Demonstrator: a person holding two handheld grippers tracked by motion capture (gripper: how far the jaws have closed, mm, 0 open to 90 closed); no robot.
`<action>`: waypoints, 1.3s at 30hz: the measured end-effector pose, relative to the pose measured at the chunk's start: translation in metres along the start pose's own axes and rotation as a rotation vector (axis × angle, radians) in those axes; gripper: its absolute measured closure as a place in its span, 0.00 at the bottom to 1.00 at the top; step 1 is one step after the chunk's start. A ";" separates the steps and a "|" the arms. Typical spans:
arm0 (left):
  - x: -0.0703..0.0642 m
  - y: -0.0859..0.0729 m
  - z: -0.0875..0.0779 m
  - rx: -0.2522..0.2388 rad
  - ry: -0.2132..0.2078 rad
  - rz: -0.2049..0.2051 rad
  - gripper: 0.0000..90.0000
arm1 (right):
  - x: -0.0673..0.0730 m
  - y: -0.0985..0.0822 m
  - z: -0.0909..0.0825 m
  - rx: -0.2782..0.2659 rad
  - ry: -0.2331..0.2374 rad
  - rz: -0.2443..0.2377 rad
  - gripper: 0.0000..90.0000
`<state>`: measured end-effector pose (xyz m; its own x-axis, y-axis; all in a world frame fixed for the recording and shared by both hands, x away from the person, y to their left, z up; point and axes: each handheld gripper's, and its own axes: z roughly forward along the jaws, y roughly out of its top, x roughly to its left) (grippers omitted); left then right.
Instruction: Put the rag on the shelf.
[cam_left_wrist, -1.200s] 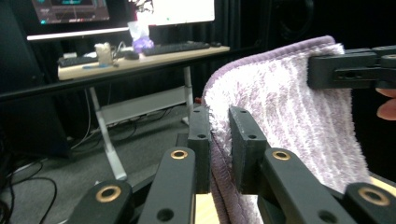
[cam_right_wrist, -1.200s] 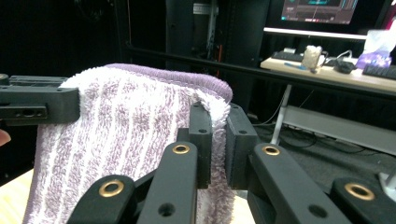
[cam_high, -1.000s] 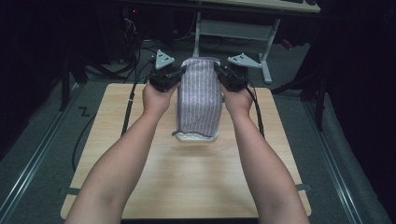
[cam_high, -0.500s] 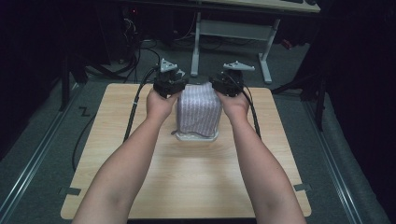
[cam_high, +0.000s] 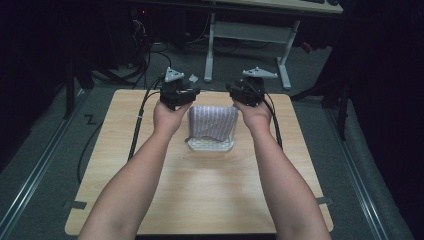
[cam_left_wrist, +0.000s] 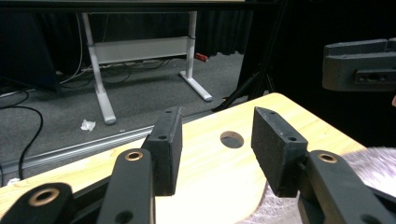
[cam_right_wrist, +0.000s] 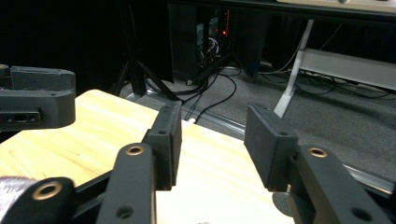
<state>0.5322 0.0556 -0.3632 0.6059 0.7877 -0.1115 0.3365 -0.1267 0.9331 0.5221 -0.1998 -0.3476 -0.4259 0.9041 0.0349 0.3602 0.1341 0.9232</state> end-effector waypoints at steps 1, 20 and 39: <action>-0.001 0.000 -0.001 0.004 0.002 0.006 0.59 | 0.000 0.000 0.000 0.000 0.000 0.000 0.65; -0.020 -0.018 -0.053 -0.043 -0.025 0.038 0.58 | 0.013 -0.023 -0.060 -0.067 -0.005 -0.033 0.60; -0.025 -0.076 -0.082 0.047 -0.046 0.047 0.53 | 0.024 -0.085 -0.078 0.021 0.004 -0.107 0.50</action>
<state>0.4323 0.0954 -0.4032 0.6537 0.7520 -0.0847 0.3397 -0.1917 0.9208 0.4167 -0.2215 -0.3954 -0.4661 0.8826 -0.0615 0.3301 0.2380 0.9134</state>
